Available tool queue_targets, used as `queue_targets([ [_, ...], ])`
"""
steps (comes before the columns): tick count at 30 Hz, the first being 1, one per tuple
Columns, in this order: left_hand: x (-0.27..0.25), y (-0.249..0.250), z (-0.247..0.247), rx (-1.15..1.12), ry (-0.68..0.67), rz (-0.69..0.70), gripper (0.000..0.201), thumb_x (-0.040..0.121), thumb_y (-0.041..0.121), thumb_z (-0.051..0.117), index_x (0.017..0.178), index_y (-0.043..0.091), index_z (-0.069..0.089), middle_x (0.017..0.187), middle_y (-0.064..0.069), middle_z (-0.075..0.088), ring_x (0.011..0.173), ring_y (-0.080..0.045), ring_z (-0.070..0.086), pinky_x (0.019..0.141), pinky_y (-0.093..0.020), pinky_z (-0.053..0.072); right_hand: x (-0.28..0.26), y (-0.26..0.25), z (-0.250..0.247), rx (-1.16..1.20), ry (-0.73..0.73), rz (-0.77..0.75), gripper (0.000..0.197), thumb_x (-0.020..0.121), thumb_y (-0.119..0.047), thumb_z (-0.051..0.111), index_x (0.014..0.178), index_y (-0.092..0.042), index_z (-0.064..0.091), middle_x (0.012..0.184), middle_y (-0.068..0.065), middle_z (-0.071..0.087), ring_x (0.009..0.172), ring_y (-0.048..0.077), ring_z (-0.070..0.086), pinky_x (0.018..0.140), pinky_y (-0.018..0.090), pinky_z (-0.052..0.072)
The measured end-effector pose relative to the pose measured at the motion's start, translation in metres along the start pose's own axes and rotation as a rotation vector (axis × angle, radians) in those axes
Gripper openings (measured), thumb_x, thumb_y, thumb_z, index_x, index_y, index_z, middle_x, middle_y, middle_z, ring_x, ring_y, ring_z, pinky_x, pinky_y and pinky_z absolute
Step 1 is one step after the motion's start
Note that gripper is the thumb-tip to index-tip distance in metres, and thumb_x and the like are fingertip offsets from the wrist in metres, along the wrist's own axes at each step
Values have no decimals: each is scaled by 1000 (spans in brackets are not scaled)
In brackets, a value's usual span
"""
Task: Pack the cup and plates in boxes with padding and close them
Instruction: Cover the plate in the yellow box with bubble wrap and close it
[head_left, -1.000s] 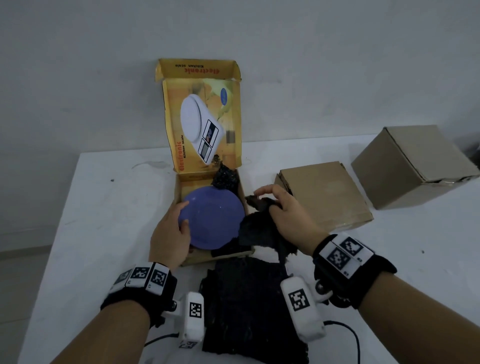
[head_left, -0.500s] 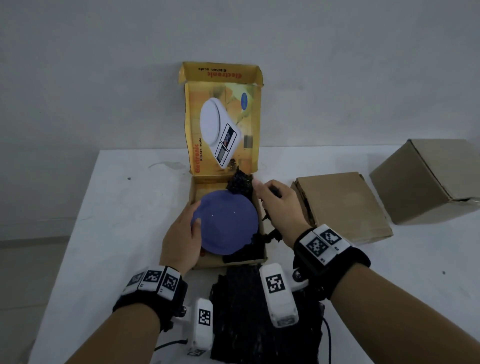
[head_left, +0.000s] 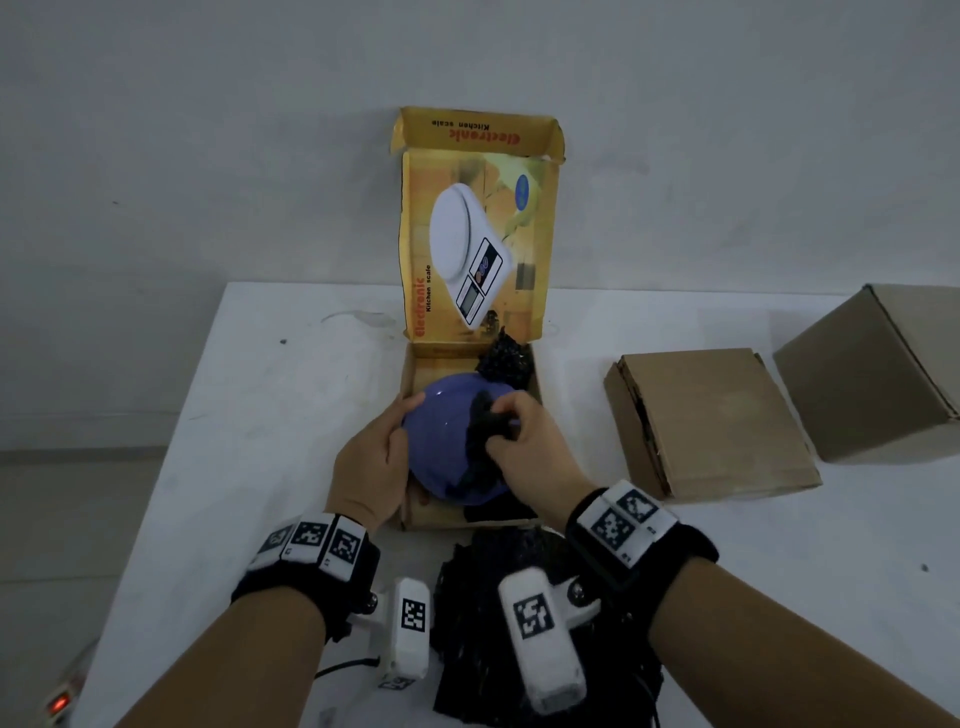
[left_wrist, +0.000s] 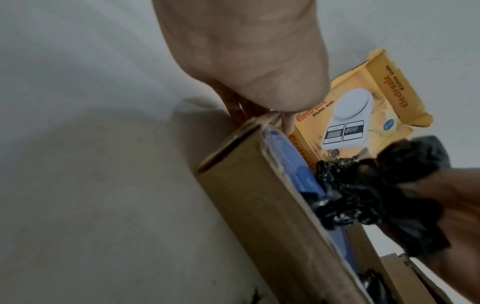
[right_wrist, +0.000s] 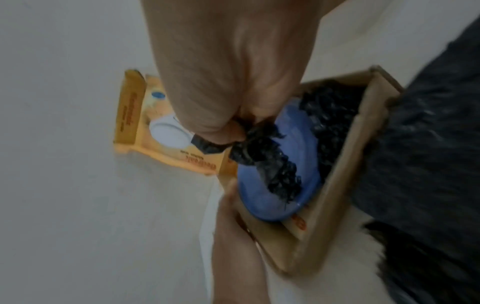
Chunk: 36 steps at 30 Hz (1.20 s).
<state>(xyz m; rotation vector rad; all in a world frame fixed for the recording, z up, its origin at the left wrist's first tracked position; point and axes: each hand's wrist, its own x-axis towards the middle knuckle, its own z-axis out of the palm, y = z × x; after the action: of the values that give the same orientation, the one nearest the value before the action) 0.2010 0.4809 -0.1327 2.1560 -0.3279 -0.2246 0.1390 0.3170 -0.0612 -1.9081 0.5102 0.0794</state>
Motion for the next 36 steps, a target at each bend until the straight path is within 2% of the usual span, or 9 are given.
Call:
queue_targets([
  [3,2,1,0,20,-16,9,45,93,27,32,132,31,53,134,-1,58,117,-24,56,92,-22,40,-14,9,12,-197,-80,-186,27,78,1,63,80,-25,57,96,0,63,95,19,59,84,32,50],
  [9,2,4,0,86,-42,46,46,93,38,34,136,31,48,136,1,56,118,-22,56,87,-22,39,-23,20,6,-786,-358,-656,21,73,0,68,88,-12,75,83,8,70,78,30,63,64,32,52],
  [11,2,4,2,99,-34,41,40,98,31,41,137,31,46,135,1,56,116,-21,56,85,-21,38,-22,18,6,-904,-463,-752,22,79,-1,63,95,-10,75,85,10,70,79,31,61,69,34,52],
  [14,2,4,4,109,-13,42,39,99,24,42,138,30,46,135,2,56,116,-21,56,84,-22,38,-20,8,5,-930,-541,-614,30,91,-4,48,112,-13,68,106,11,67,97,30,56,82,39,48],
  [18,3,2,3,117,-20,44,39,100,24,42,137,30,46,137,2,55,119,-20,55,86,-23,39,-19,0,17,-914,-523,-484,22,91,-9,49,104,-12,67,109,9,58,94,31,57,73,37,46],
  [25,1,3,4,125,6,67,38,100,24,41,137,28,48,135,2,57,118,-21,56,86,-23,39,0,-12,-1,-993,-808,-388,36,93,0,49,125,-12,61,128,7,58,115,26,51,95,31,40],
  [29,1,2,6,129,1,49,38,100,24,40,137,30,47,136,3,56,118,-21,55,86,-22,38,-7,-3,9,-1055,-690,-483,29,96,-10,48,116,-17,67,119,4,59,109,25,54,82,30,38],
  [32,2,3,6,137,-2,35,40,100,24,39,139,31,44,139,3,53,121,-21,54,89,-22,37,-13,-4,9,-1141,-599,-563,29,95,-13,46,115,-20,66,116,2,62,105,27,57,88,37,42],
  [36,0,9,3,134,-27,-3,56,99,22,42,150,29,19,142,-5,49,118,-31,55,88,-30,42,-31,-5,-13,-830,-507,-516,17,87,-16,58,103,-21,64,108,0,61,97,25,58,79,38,48],
])
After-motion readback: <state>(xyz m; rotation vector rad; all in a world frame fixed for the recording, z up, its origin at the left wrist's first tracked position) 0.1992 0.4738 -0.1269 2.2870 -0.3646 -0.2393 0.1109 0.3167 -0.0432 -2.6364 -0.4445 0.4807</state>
